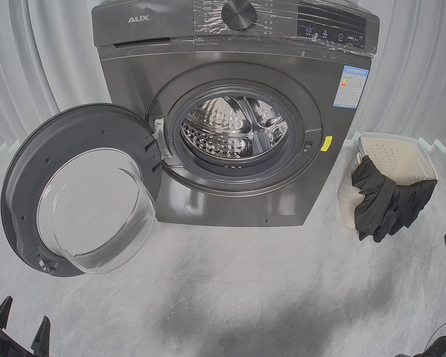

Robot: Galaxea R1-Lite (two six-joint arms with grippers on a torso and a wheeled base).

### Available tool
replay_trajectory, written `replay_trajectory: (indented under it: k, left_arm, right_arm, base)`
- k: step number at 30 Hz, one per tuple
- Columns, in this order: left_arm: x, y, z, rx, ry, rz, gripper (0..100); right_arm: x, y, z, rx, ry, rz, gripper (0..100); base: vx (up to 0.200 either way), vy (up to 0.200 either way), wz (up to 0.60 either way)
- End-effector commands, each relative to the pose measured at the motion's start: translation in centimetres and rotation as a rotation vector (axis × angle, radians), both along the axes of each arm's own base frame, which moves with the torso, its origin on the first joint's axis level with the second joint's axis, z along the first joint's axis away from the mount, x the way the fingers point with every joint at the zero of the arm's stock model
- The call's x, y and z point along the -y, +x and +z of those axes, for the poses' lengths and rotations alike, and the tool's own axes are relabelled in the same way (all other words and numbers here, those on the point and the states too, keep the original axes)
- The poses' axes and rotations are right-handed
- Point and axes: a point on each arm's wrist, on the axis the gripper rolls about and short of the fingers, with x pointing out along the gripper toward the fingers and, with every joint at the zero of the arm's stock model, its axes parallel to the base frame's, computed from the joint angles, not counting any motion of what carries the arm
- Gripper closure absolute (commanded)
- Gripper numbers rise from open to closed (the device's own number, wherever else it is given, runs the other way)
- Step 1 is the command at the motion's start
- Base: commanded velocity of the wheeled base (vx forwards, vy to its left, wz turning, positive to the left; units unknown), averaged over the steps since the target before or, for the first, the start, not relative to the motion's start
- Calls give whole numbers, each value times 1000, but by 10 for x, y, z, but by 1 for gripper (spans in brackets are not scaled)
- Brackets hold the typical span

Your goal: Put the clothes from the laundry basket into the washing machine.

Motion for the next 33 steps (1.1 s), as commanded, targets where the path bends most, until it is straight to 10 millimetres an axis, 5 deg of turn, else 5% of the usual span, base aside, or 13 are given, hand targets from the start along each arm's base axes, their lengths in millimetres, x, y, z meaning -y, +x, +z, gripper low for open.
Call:
replay_trajectory:
  k: [1,14,33]
  left_arm:
    - [0,0,-5,0,-2,0,0]
    - [0,0,-5,0,-3,0,0]
    - [0,0,-5,0,-2,2,0]
  right_arm:
    - [3,-21,-14,60,4,-4,0]
    - [7,-49,-52,-9,-3,-12,0]
    - [7,-48,-58,-66,-7,-35,0]
  base:
    - [0,0,0]
    - [0,0,0]
    - [0,0,0]
